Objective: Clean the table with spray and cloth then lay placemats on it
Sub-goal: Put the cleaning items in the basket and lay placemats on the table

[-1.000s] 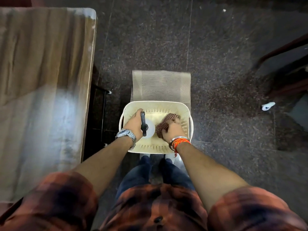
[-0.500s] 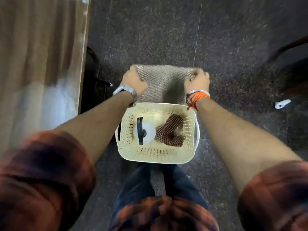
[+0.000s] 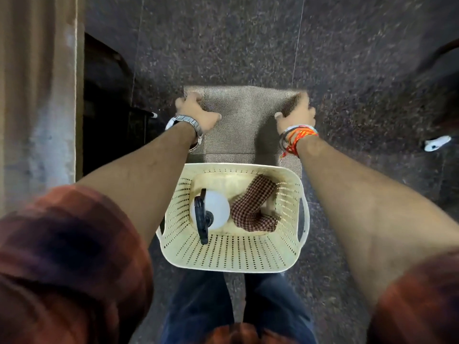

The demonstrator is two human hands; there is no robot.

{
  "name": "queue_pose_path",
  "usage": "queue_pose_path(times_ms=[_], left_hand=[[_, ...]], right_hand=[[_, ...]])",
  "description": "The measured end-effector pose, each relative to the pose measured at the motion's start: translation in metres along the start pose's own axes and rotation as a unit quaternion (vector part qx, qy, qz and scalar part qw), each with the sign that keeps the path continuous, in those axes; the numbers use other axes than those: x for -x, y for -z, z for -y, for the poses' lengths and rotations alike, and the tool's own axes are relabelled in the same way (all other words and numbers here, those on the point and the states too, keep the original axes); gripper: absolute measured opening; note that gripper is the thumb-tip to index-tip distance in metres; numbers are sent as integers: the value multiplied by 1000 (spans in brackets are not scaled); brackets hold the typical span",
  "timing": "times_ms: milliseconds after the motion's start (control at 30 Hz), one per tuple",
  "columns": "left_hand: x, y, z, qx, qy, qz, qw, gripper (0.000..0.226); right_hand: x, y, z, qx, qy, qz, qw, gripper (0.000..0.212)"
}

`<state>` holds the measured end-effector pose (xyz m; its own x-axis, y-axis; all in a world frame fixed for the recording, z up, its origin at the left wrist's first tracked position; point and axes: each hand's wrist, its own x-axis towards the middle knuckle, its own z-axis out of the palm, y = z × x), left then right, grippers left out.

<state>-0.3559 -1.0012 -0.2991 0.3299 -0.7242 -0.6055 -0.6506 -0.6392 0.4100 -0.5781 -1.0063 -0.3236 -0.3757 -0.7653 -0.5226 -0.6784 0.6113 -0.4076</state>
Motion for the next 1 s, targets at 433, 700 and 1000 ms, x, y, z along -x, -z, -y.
queue_pose_path(times_ms=[433, 700, 1000], left_hand=[[93, 36, -39, 135, -155, -177, 962, 33], [215, 154, -18, 300, -138, -312, 891, 68], [320, 266, 142, 384, 10, -513, 767, 42]], right_hand=[[119, 26, 91, -210, 182, -150, 949, 56], [256, 84, 169, -300, 376, -188, 857, 29], [432, 49, 243, -302, 483, -59, 820, 18]])
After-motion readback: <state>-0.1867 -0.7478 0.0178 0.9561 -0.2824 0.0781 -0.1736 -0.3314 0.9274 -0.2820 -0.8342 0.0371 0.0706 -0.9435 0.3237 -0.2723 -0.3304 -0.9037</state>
